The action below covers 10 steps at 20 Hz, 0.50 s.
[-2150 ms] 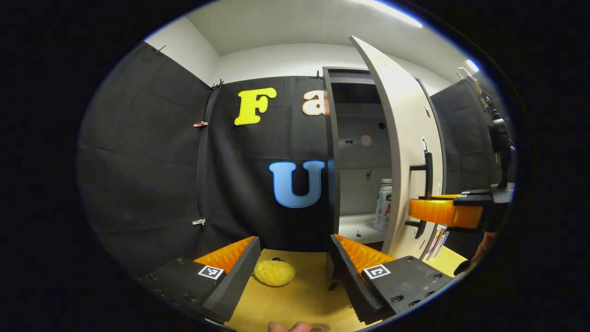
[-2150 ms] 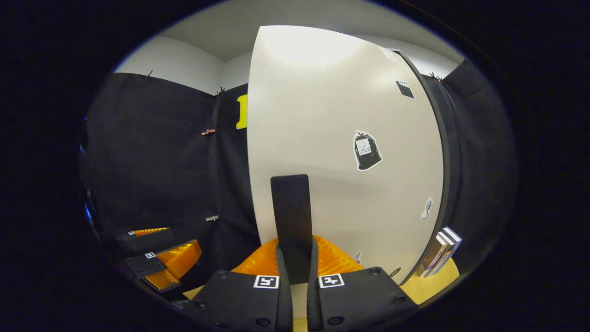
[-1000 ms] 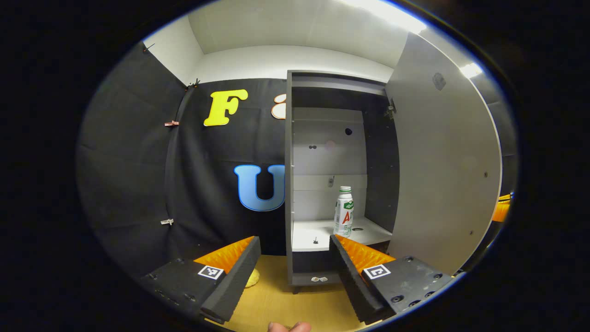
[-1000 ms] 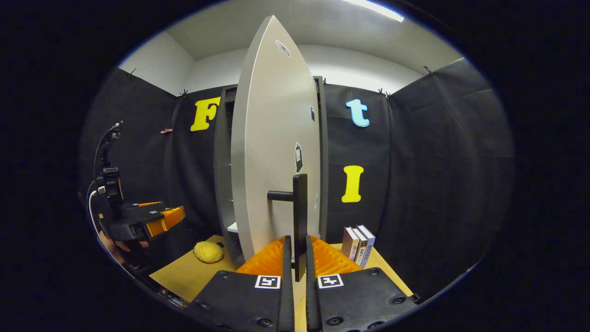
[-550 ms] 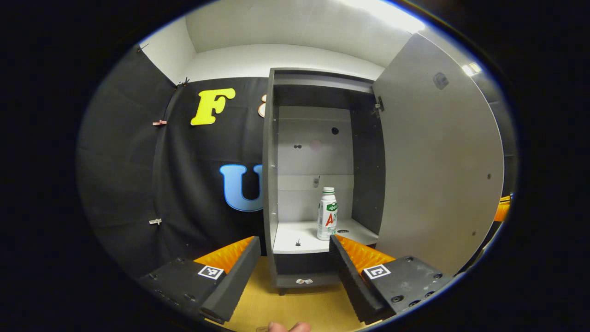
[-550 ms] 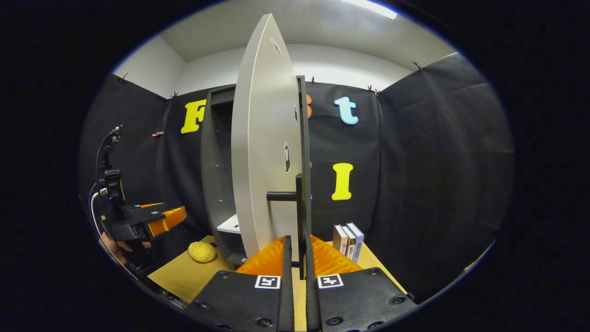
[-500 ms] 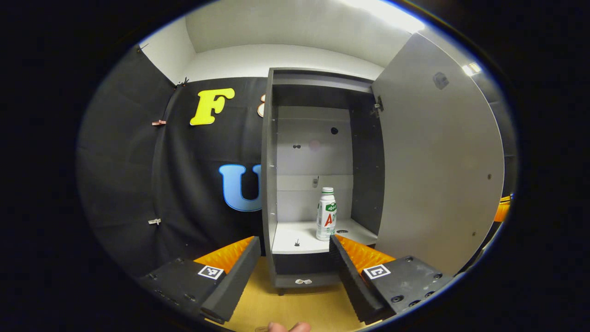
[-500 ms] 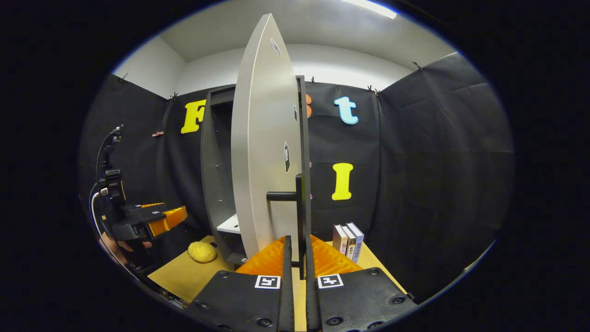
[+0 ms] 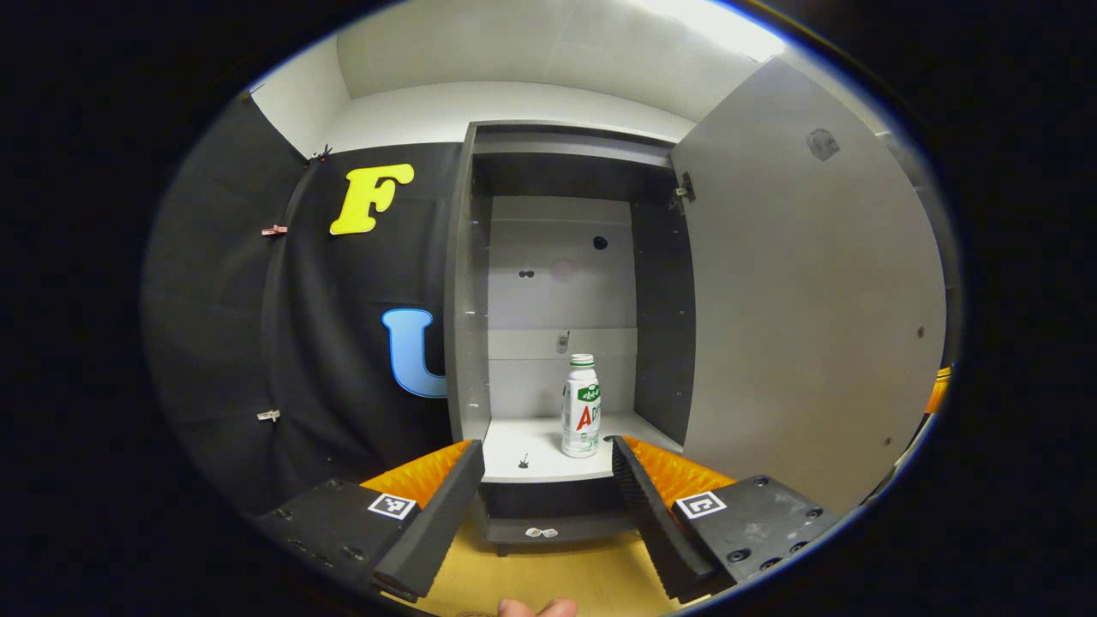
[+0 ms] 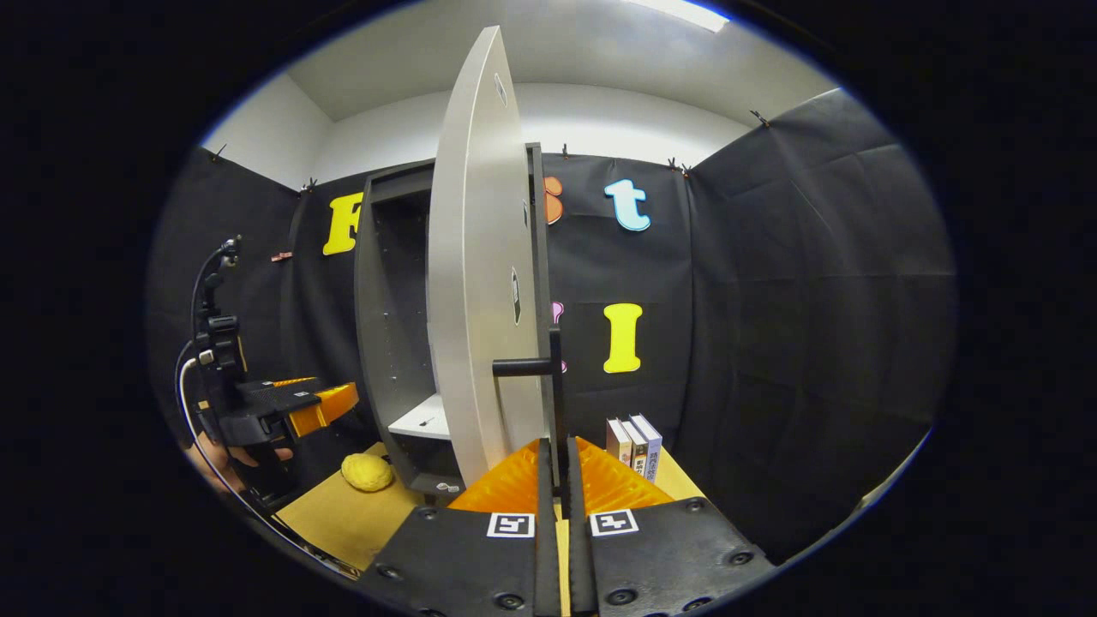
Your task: Open the cabinet door with the right hand, grasp the bottle in the cabinet with the left hand and place it on the coaster, then close the cabinet door with the right hand.
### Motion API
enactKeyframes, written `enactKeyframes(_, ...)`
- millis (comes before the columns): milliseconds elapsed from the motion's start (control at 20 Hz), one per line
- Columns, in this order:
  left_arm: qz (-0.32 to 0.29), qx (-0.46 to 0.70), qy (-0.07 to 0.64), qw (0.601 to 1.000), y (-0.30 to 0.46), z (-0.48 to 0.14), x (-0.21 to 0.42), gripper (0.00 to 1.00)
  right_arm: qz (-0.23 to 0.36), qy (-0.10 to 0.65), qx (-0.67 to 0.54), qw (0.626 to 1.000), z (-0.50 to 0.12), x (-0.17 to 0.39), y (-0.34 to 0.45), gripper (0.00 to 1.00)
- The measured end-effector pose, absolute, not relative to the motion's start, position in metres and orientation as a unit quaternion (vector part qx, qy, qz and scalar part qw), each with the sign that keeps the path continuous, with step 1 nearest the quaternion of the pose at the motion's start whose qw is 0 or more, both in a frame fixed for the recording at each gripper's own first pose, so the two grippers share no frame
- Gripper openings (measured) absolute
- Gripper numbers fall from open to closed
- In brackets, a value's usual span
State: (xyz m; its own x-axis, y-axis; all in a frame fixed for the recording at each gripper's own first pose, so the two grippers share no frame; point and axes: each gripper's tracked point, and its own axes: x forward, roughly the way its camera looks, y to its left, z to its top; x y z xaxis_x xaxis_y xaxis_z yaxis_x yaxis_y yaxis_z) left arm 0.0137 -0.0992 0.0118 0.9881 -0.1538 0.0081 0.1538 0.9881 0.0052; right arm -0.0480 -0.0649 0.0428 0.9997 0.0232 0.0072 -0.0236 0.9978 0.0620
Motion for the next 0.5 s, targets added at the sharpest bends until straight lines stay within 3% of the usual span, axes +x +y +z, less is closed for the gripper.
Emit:
enactKeyframes(250,-0.094,0.006,0.0,0.996,-0.129,0.01,0.036,0.96,0.021,-0.004,0.033,0.999,0.045,-0.051,-0.069,0.09)
enactKeyframes(500,-0.105,0.016,-0.001,0.994,-0.157,0.013,0.068,0.94,0.02,-0.004,0.045,0.999,0.05,-0.057,-0.082,0.09)
